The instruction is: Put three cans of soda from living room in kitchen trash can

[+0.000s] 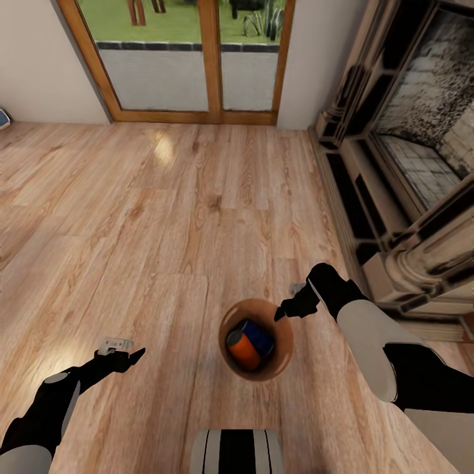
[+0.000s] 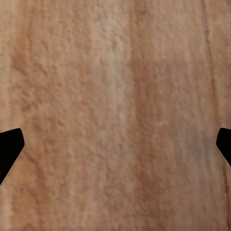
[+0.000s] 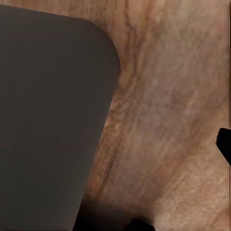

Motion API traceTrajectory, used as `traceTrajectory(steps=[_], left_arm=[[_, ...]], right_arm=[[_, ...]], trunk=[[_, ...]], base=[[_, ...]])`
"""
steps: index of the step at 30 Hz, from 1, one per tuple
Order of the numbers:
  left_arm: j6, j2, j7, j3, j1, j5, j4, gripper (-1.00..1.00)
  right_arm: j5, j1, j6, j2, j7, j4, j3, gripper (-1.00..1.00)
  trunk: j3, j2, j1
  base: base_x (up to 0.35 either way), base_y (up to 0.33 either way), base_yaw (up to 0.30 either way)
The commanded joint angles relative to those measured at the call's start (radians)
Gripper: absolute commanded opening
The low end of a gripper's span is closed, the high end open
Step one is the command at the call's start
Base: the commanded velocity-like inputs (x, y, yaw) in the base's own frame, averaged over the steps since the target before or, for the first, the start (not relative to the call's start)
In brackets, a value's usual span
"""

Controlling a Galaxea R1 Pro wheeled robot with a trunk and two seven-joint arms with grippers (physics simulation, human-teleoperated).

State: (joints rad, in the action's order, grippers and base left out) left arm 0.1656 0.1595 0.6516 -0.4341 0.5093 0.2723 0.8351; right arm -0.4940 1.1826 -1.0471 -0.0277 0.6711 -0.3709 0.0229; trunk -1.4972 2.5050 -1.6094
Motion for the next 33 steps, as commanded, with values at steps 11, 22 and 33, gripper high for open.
traceTrajectory(steps=[11, 22, 33], left_arm=[[0.001, 0.000, -0.001, 0.000, 0.000, 0.005, 0.000, 1.00], [0.002, 0.000, -0.001, 0.000, 0.000, 0.005, -0.001, 1.00], [0.003, 0.000, -0.002, 0.001, 0.000, 0.005, -0.001, 1.00]], right_arm=[[-0.005, 0.000, 0.000, 0.000, -0.002, -0.002, 0.000, 1.00], [-0.007, -0.021, 0.000, 0.000, -0.002, -0.001, 0.000, 1.00], [-0.008, -0.045, 0.000, 0.000, -0.004, -0.002, 0.000, 1.00]], trunk=[[0.043, -0.003, 0.005], [0.084, -0.012, 0.013], [0.119, -0.089, 0.055]], base=[[0.000, 0.000, 0.000], [0.000, 0.000, 0.000], [0.000, 0.000, 0.000]])
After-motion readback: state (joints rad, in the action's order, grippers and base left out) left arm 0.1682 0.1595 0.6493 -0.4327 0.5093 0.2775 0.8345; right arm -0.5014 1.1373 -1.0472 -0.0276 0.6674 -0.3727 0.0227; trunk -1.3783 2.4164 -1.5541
